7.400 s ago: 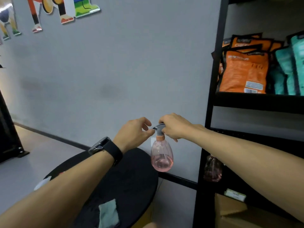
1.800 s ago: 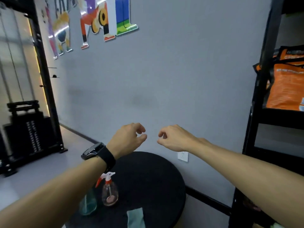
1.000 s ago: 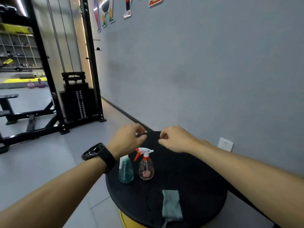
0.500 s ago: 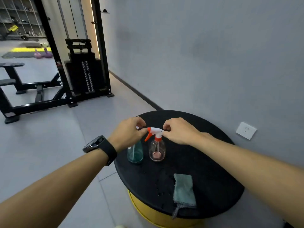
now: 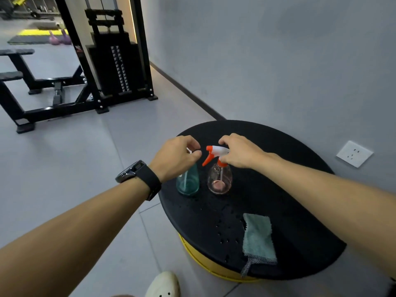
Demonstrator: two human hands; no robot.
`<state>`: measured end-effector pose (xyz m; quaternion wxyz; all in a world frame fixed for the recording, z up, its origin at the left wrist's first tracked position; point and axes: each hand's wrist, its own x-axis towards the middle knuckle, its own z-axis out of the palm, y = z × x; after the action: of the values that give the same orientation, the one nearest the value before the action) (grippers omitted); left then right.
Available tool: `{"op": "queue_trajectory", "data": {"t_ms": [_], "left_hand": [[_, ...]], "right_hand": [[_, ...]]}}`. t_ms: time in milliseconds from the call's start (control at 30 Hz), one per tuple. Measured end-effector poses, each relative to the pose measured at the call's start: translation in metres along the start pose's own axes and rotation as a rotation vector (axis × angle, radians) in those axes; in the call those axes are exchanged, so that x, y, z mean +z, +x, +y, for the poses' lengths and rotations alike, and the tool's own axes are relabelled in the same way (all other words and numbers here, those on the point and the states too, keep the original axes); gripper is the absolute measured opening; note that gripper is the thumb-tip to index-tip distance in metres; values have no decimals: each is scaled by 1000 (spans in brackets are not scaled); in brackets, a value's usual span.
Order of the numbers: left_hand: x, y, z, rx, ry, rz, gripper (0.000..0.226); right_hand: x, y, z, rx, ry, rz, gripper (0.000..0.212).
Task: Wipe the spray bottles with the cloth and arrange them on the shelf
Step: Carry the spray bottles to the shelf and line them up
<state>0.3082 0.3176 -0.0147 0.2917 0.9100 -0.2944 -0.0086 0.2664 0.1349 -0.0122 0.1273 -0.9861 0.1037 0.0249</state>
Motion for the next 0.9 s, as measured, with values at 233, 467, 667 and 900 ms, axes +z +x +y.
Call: {"op": "queue_trajectory", "data": {"t_ms": [233,467,667,900], "left_hand": [[2,4,-4,12,2,-12,23],[2,5,-2,19,24,-17,22],[1,5,-1,24,20,-16,22],[0,5,-2,31,39,-26,25]], "right_hand": [[18,15,3,24,10,-28,27],[20,17,4,25,28,-31,22],[16,14,4,38,47,-45,26],[14,13,2,49,44,-57,29]]}}
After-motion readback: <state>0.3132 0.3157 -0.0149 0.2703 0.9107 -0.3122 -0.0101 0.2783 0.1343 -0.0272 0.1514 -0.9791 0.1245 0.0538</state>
